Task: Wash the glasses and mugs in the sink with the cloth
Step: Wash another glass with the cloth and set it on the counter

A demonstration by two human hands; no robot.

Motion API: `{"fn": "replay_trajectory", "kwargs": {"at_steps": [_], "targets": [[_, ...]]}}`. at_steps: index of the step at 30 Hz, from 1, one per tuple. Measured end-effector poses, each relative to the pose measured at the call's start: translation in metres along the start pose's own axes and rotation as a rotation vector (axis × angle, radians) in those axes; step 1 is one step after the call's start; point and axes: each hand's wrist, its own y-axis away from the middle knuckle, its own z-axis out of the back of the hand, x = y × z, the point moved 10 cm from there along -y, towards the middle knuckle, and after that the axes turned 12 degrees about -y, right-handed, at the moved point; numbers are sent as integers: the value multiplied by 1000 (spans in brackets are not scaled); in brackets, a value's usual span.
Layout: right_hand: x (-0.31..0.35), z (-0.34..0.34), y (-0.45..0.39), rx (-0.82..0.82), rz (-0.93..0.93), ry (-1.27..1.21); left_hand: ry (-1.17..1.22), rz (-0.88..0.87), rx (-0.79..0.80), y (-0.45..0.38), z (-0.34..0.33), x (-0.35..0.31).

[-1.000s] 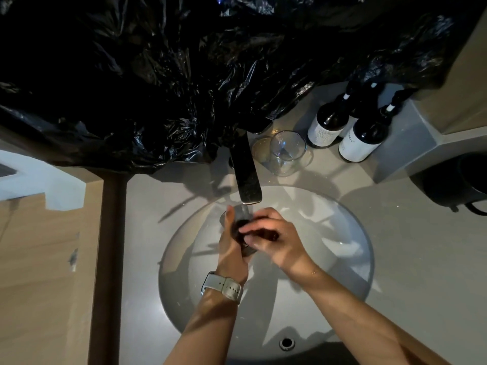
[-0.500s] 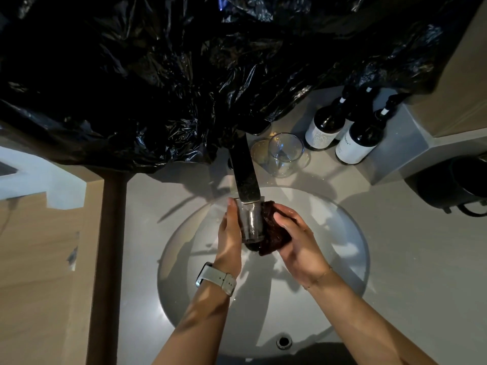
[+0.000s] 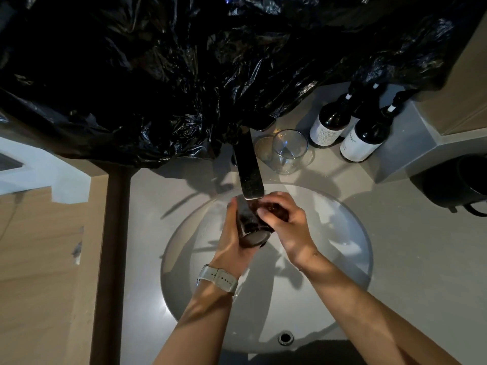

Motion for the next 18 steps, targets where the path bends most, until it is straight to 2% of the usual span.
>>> {"fn": "replay_trajectory", "kwargs": {"at_steps": [5,7,11,13,15,18], "targets": [[11,-20,24,198,132,168,50,28,40,-5,-3,15],[16,-18,2,166,179,176,23,27,85,3,-11,21],[-8,12,-12,-38,-12,-9,50,51,80,7,-14,24],[-10,12,12,-6,0,-17,32,12,60,0,-4,22],[-1,1,29,71,93,52,92,11,57,0,-1,24],[8,-12,5,84,130,100,121,-37,40,4,-5,18]]}}
